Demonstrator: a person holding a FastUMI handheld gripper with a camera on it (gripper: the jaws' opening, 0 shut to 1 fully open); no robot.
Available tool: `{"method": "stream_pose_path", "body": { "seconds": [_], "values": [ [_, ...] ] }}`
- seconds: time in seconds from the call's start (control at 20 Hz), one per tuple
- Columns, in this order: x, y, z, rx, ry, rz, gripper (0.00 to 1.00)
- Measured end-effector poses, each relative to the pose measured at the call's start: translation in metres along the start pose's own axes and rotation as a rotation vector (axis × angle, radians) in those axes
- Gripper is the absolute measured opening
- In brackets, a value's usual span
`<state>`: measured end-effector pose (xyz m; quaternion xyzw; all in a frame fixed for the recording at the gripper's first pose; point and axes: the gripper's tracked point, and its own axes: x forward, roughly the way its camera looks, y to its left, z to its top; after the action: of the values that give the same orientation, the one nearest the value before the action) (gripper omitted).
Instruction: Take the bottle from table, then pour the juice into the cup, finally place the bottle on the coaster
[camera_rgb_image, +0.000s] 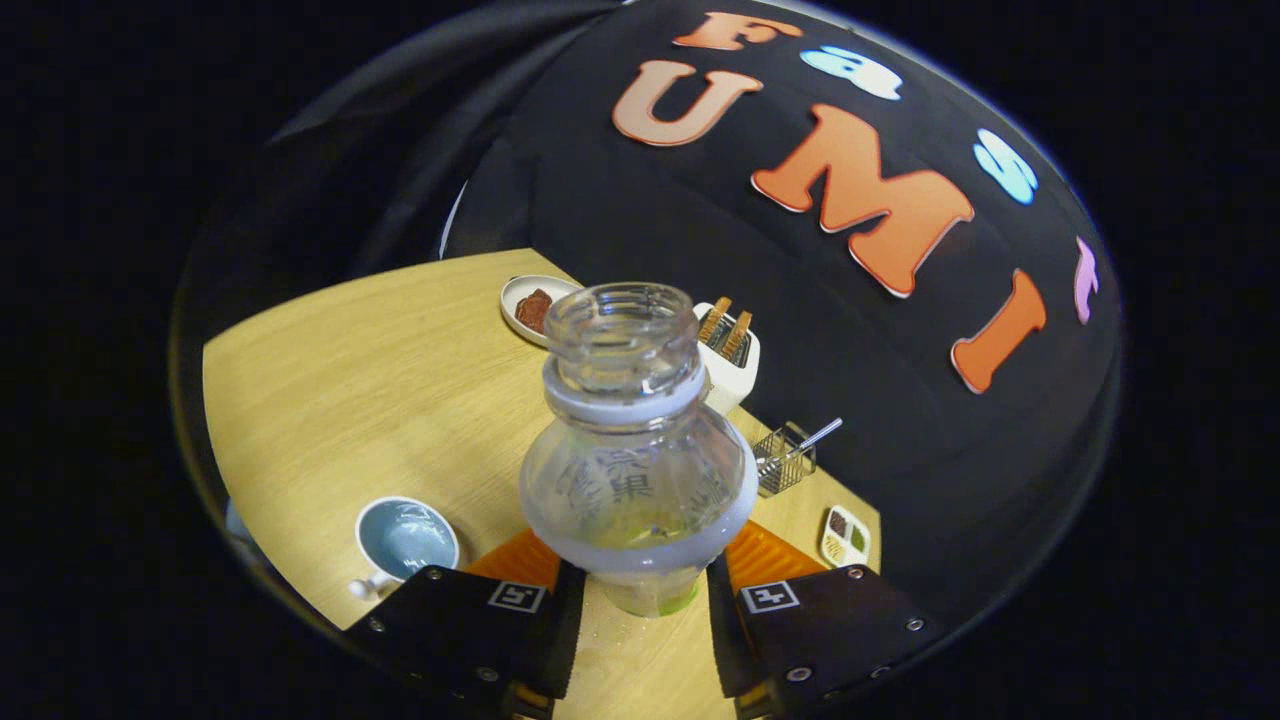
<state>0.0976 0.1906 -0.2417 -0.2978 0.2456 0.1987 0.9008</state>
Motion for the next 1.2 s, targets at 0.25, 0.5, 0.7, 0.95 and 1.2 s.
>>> {"method": "stream_pose_path", "body": {
  "seconds": [0.25, 0.5, 0.7, 0.95, 1.2],
  "values": [
    [0.025, -0.028, -0.010, 0.240, -0.015, 0.028, 0.56],
    [0.062, -0.035, -0.034, 0.397, 0.001, 0.068, 0.56],
    [0.091, -0.038, -0.052, 0.473, 0.034, 0.075, 0.57],
    [0.111, -0.038, -0.070, 0.509, 0.057, 0.082, 0.56],
    [0.115, -0.033, -0.072, 0.500, 0.027, 0.092, 0.56]
  ]
}}
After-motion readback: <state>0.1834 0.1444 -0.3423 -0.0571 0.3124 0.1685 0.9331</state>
